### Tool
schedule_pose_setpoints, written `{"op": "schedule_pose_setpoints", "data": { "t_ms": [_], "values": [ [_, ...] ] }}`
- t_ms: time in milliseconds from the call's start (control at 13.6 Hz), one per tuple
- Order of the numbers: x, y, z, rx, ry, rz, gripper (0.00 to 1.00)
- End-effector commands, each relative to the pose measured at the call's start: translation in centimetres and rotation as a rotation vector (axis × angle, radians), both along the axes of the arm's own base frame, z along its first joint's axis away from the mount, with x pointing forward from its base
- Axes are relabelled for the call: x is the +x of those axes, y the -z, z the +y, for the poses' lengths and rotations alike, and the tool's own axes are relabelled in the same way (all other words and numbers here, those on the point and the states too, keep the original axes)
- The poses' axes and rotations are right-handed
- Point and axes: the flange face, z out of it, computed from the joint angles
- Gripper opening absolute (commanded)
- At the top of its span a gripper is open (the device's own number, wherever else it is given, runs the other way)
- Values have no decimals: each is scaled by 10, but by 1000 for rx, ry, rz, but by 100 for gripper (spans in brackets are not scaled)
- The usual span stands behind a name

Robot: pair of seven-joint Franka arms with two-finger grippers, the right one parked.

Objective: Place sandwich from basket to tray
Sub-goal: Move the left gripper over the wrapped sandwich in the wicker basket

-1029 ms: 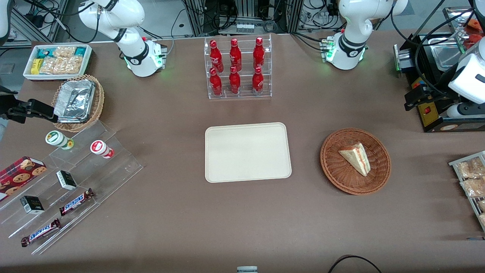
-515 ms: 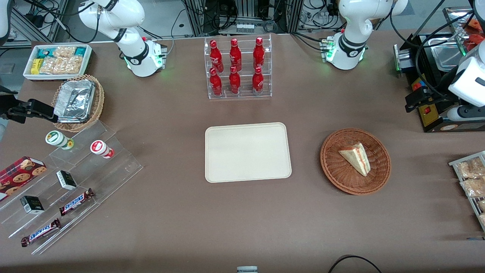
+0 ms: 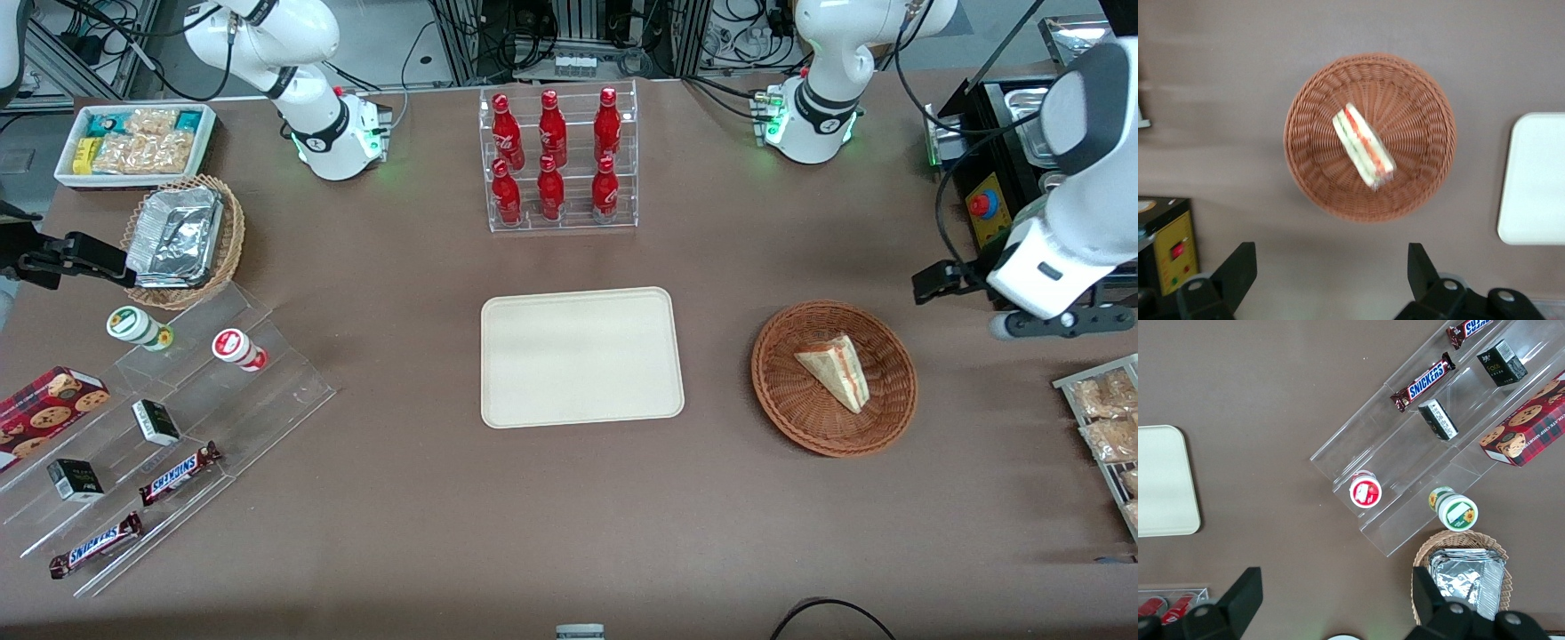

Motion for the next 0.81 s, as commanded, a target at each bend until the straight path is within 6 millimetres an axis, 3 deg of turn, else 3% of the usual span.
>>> {"op": "schedule_pose_setpoints", "data": {
  "t_ms": [0, 441, 515, 735],
  "values": [
    [-6, 41, 0, 20, -151, -57, 100],
    [-18, 127, -14, -5, -487, -139, 100],
    [-21, 138, -24, -9, -508, -141, 100],
    [-23, 166, -29, -10, -521, -133, 100]
  ]
}}
